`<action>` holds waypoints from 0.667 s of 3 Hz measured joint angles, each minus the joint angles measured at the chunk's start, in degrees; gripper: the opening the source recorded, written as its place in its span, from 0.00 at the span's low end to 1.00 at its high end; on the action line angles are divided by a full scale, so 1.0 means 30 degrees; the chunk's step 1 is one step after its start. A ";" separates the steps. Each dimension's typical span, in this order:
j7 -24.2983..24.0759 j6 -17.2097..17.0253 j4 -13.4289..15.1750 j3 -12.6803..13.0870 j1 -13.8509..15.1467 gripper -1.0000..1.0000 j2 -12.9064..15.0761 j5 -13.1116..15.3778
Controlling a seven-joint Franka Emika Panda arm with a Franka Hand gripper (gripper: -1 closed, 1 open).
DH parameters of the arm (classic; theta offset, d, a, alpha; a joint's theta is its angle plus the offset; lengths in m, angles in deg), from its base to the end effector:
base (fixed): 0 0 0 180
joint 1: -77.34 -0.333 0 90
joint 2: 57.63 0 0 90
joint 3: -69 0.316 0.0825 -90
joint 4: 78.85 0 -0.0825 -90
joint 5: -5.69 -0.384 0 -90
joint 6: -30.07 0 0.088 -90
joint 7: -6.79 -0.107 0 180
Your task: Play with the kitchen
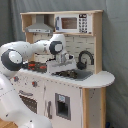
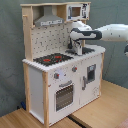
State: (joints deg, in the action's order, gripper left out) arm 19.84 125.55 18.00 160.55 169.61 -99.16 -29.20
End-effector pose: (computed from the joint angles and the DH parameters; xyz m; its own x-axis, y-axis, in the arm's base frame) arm 0.5679 0.2038 0.4808 0.9896 0.1383 -0.0391 0.1419 -0.9833 0.1138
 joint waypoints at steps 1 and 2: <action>0.0000 -0.0045 0.0006 0.0040 0.0000 0.00 0.0001 -0.0003; -0.0001 -0.0240 0.0145 0.0350 0.0000 0.00 0.0039 -0.0007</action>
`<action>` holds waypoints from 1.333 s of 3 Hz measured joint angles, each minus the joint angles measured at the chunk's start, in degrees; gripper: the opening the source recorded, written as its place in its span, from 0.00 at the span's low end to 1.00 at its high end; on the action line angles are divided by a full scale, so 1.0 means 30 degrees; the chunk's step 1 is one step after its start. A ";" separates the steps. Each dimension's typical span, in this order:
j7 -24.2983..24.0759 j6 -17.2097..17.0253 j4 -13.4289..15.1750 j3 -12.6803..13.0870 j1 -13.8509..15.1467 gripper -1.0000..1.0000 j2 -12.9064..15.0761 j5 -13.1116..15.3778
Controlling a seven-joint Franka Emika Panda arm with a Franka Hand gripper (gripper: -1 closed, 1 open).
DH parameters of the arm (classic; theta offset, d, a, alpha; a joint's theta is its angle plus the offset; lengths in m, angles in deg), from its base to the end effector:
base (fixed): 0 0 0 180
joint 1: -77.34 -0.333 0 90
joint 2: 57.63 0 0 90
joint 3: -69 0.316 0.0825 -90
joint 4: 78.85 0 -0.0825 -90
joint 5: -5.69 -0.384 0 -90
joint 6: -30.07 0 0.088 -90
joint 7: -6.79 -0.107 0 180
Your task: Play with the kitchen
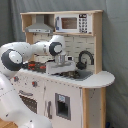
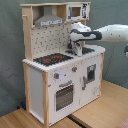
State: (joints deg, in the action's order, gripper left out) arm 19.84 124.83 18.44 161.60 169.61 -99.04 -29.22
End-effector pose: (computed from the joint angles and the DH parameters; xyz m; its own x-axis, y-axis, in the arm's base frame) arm 0.5649 0.2088 0.4707 0.9870 0.1455 -0.0684 0.1522 -0.9827 0.1056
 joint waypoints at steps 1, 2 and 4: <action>-0.0217 -0.1104 -0.1396 -0.0483 -0.0394 0.00 0.0703 0.0017; -0.0272 -0.2290 -0.1863 -0.1685 -0.1322 0.00 0.1003 0.0022; -0.0666 -0.4588 -0.1714 -0.4138 -0.3150 0.00 0.0995 0.0093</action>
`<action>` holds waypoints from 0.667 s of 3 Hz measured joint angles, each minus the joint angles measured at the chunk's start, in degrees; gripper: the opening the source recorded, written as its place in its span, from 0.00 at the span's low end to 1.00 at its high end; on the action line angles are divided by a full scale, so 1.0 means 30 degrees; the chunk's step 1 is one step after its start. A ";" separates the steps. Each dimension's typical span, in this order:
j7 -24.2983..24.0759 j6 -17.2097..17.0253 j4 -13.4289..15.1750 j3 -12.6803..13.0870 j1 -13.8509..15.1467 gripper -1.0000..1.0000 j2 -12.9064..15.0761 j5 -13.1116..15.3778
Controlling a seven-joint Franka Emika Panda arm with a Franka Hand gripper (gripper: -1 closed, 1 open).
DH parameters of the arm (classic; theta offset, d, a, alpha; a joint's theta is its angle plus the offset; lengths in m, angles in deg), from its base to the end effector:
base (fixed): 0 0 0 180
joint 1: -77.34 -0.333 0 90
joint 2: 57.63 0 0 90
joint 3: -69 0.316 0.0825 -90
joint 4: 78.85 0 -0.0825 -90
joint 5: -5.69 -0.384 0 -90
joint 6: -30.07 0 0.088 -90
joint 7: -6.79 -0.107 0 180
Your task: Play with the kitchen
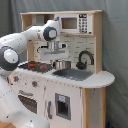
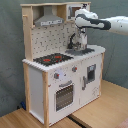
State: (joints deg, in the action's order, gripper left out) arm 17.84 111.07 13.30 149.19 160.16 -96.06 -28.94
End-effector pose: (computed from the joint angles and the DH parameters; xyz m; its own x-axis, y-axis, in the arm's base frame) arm 0.5157 0.2231 0.5700 0.9845 0.1507 -0.0896 0.1548 -0.9871 0.0404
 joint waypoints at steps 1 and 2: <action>-0.1084 -0.0019 -0.0282 -0.0236 -0.1556 0.00 -0.0001 -0.0058; -0.2377 0.0042 -0.1369 -0.0134 -0.2442 0.00 -0.0002 -0.0239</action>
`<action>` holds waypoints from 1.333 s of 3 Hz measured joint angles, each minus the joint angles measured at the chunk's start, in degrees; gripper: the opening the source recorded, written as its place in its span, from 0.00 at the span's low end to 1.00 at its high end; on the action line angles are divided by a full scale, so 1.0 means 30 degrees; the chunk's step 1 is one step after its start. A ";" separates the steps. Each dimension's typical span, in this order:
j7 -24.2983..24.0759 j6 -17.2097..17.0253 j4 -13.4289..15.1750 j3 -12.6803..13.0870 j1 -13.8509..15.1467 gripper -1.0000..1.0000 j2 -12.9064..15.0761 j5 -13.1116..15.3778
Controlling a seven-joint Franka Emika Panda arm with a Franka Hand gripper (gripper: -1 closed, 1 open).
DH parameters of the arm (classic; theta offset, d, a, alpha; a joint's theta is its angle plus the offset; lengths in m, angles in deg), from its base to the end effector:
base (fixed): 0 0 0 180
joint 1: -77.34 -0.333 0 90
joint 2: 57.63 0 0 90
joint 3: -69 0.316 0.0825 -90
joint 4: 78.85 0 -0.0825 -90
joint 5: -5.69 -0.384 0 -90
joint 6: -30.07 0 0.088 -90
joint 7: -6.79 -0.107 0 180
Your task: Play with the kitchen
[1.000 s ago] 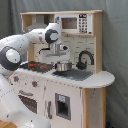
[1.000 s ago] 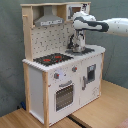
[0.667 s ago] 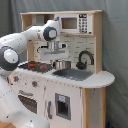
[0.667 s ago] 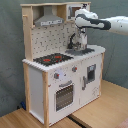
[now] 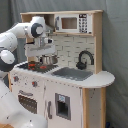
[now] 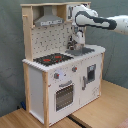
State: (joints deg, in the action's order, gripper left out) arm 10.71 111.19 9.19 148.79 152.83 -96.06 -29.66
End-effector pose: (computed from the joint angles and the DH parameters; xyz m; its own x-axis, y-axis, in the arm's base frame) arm 0.4797 0.3054 0.5981 0.9808 0.1939 -0.0207 0.1947 -0.9797 0.0468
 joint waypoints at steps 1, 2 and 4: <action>-0.1133 0.0387 -0.1529 0.0682 -0.0020 0.00 -0.0002 -0.0386; -0.1825 0.1733 -0.2182 0.1825 0.0186 0.00 -0.0004 -0.0641; -0.2500 0.4154 -0.3339 0.4583 0.1637 0.00 -0.0011 -0.0716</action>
State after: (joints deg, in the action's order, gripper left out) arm 3.21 123.66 -0.83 162.54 157.74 -96.10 -31.81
